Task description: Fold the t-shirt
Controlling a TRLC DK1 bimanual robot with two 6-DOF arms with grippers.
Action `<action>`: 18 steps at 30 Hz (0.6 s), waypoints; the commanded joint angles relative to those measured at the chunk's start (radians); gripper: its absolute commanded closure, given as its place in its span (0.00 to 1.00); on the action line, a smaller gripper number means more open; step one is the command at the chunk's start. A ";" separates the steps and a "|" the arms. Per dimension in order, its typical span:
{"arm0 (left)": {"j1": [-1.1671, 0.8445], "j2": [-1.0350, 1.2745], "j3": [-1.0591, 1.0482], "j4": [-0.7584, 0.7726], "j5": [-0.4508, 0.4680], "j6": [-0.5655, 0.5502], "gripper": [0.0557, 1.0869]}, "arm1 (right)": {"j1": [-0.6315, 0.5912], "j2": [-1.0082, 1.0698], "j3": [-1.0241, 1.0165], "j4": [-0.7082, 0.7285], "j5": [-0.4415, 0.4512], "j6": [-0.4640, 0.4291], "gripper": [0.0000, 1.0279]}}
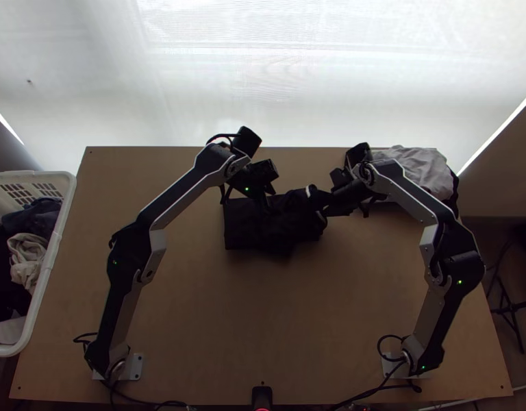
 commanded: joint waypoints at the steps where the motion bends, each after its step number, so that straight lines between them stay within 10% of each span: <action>1: 0.004 -0.011 0.004 -0.002 -0.002 -0.004 0.04 | 0.007 0.037 -0.010 0.018 0.048 -0.005 0.03; 10: 0.028 -0.031 0.004 -0.010 -0.002 -0.002 0.04 | -0.033 0.099 0.002 0.037 0.022 -0.025 0.03; 18: 0.034 -0.040 0.004 -0.013 -0.002 -0.001 0.04 | -0.022 0.154 0.031 0.041 -0.174 0.014 0.03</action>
